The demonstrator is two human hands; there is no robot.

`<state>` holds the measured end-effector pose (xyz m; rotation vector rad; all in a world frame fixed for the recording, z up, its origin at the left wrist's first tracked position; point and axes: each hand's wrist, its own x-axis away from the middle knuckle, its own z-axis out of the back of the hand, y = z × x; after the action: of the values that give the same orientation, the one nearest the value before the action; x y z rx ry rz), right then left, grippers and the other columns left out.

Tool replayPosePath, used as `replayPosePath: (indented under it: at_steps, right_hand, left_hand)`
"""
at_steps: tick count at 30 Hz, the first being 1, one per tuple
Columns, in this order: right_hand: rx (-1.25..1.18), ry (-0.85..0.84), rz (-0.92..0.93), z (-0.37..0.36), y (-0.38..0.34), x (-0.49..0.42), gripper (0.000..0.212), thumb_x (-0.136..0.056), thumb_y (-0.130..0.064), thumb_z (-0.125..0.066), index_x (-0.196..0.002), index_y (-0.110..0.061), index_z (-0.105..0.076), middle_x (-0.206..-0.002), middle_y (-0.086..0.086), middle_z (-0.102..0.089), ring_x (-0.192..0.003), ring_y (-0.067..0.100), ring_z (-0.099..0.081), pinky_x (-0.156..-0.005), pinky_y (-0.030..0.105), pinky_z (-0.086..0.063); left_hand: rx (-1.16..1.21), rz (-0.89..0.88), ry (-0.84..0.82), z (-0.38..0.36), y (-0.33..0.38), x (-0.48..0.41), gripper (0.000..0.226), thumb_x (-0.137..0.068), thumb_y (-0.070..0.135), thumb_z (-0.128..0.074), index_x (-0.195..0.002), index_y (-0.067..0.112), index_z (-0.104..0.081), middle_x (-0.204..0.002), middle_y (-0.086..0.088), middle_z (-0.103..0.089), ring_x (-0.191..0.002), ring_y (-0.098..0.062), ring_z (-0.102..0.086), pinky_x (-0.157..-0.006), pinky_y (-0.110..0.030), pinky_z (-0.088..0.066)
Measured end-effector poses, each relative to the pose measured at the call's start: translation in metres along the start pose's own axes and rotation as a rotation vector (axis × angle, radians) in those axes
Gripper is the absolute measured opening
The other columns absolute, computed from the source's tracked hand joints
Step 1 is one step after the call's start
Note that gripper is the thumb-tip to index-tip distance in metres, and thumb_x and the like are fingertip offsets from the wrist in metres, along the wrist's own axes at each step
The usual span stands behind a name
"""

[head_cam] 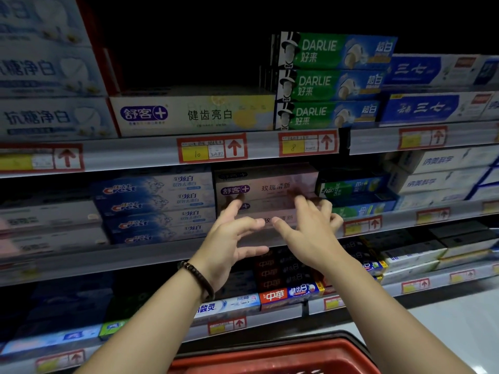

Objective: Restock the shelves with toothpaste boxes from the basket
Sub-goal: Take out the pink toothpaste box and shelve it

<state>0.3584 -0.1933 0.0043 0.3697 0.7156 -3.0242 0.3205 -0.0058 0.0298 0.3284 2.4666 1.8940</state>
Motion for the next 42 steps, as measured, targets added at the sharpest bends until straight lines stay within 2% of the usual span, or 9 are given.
replayPosePath:
  at_steps: [2,7,12,16,22,27,32,37,42]
  right_hand:
    - [0.009,-0.01,0.007,0.001,0.0,0.0,0.04,-0.099,-0.066,-0.047,-0.108,-0.028,-0.036,-0.131,-0.001,-0.054,-0.135,0.033,-0.027,-0.109,0.057,-0.023]
    - [0.025,-0.019,0.022,0.002,0.001,0.0,0.042,-0.098,-0.068,-0.046,-0.105,-0.027,-0.037,-0.13,0.0,-0.054,-0.135,0.034,-0.027,-0.108,0.057,-0.023]
    - [0.022,-0.025,0.041,0.002,0.003,0.0,0.042,-0.098,-0.068,-0.045,-0.105,-0.028,-0.038,-0.13,-0.001,-0.054,-0.135,0.034,-0.026,-0.107,0.056,-0.023]
    - [0.028,-0.025,0.048,0.001,0.003,0.001,0.041,-0.098,-0.068,-0.046,-0.106,-0.028,-0.037,-0.13,-0.002,-0.055,-0.135,0.033,-0.026,-0.108,0.057,-0.023]
    - [0.023,0.019,0.066,0.0,0.003,0.004,0.039,-0.099,-0.063,-0.048,-0.119,-0.029,-0.042,-0.137,-0.005,-0.054,-0.136,0.031,-0.026,-0.109,0.055,-0.023]
    - [-0.068,0.08,0.071,0.009,0.003,0.013,0.044,-0.102,-0.051,-0.057,-0.141,-0.031,-0.05,-0.147,-0.009,-0.053,-0.141,0.024,-0.026,-0.112,0.05,-0.022]
    - [-0.107,0.067,0.104,0.024,0.009,0.029,0.046,-0.101,-0.045,-0.061,-0.145,-0.033,-0.054,-0.146,-0.012,-0.056,-0.142,0.018,-0.031,-0.114,0.045,-0.03]
    - [-0.169,0.045,0.096,0.04,0.002,0.047,0.043,-0.101,-0.042,-0.063,-0.142,-0.03,-0.056,-0.137,-0.01,-0.062,-0.135,0.016,-0.046,-0.114,0.047,-0.042]
    - [-0.239,-0.004,0.067,0.06,-0.011,0.063,0.042,-0.101,-0.039,-0.066,-0.141,-0.027,-0.059,-0.132,-0.006,-0.065,-0.124,0.012,-0.058,-0.106,0.033,-0.049]
  left_hand:
    - [0.028,0.012,-0.038,0.002,0.004,0.0,0.108,-0.074,0.024,-0.073,-0.166,0.021,-0.017,-0.14,0.01,-0.051,-0.131,-0.021,-0.06,-0.095,-0.053,-0.06]
    - [0.034,0.025,-0.085,0.016,0.009,0.0,0.101,-0.075,0.022,-0.071,-0.164,0.014,-0.023,-0.15,0.01,-0.04,-0.138,-0.025,-0.055,-0.094,-0.053,-0.06]
    - [0.056,0.016,-0.136,0.022,0.011,-0.003,0.064,-0.079,0.022,-0.067,-0.142,0.023,-0.055,-0.145,0.006,-0.06,-0.133,-0.024,-0.06,-0.101,-0.06,-0.055]
    - [0.038,0.014,-0.106,0.021,0.01,-0.003,0.077,-0.079,0.023,-0.069,-0.153,0.021,-0.045,-0.15,0.004,-0.056,-0.133,-0.024,-0.061,-0.103,-0.059,-0.054]
    - [0.017,-0.04,-0.017,0.019,0.007,0.001,0.088,-0.077,0.022,-0.071,-0.158,0.016,-0.037,-0.138,0.005,-0.059,-0.126,-0.024,-0.066,-0.098,-0.055,-0.057]
    - [-0.039,-0.035,-0.008,0.017,0.009,0.01,0.074,-0.078,0.022,-0.073,-0.148,0.023,-0.052,-0.136,-0.003,-0.065,-0.118,-0.025,-0.07,-0.094,-0.05,-0.059]
    - [-0.178,-0.02,0.029,0.014,0.01,0.024,0.053,-0.096,0.012,-0.071,-0.144,0.027,-0.056,-0.137,0.006,-0.065,-0.11,-0.02,-0.074,-0.091,-0.049,-0.062]
    - [-0.291,0.037,0.065,0.005,0.011,0.044,0.046,-0.097,0.012,-0.07,-0.139,0.027,-0.058,-0.13,0.003,-0.067,-0.103,-0.02,-0.076,-0.085,-0.045,-0.064]
    - [-0.411,0.08,0.09,0.0,0.02,0.065,0.047,-0.098,0.013,-0.069,-0.141,0.027,-0.054,-0.126,0.003,-0.065,-0.103,-0.019,-0.073,-0.083,-0.043,-0.065]
